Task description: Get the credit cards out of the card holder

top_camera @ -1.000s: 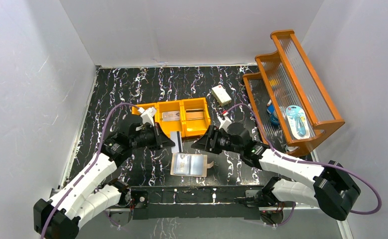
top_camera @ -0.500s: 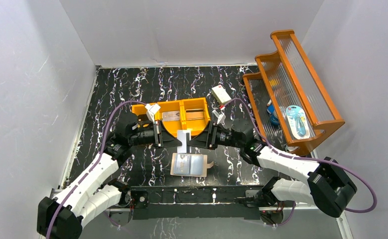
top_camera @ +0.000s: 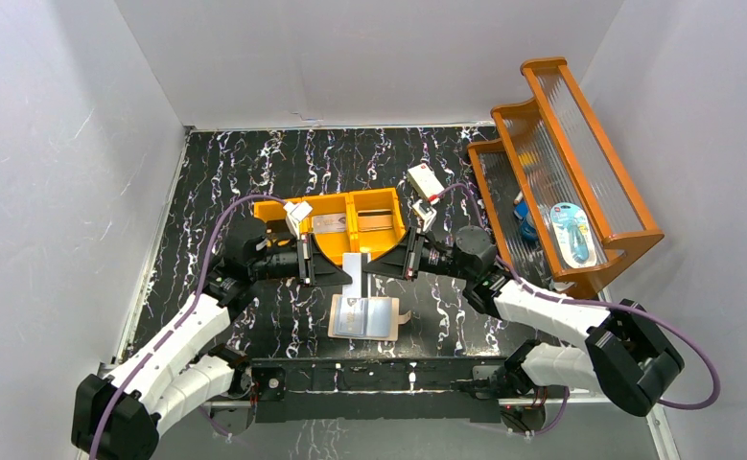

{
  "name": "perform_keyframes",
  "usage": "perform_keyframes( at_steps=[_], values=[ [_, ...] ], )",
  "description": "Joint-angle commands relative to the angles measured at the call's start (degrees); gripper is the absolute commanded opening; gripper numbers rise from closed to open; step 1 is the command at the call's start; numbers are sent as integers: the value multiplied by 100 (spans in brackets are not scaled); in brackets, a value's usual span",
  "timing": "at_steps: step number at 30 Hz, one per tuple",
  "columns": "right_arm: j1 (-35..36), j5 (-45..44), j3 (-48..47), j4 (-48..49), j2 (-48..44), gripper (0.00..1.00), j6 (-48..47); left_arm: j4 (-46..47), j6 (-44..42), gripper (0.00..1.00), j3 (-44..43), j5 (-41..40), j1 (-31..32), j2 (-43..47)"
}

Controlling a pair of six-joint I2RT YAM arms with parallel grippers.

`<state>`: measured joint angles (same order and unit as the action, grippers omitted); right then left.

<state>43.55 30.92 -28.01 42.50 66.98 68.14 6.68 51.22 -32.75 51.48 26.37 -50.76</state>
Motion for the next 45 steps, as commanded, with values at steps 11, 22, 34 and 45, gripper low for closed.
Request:
perform_keyframes(
  at_steps=[11,22,34,45],
  values=[
    [-45,748,33,1189,344,31,379,754,479,0,207,229,-7,12],
    [-47,624,116,1236,352,0,343,-539,-72,42,-59,-540,-5,136],
    [-36,-1165,-1680,-3673,387,0,-2306,-4580,-1081,98,-1248,-5502,-10,701],
    [474,-3085,-4122,-5445,2053,0,-4110,-4997,-1589,98,-1421,-7929,-9,961]
  ],
)
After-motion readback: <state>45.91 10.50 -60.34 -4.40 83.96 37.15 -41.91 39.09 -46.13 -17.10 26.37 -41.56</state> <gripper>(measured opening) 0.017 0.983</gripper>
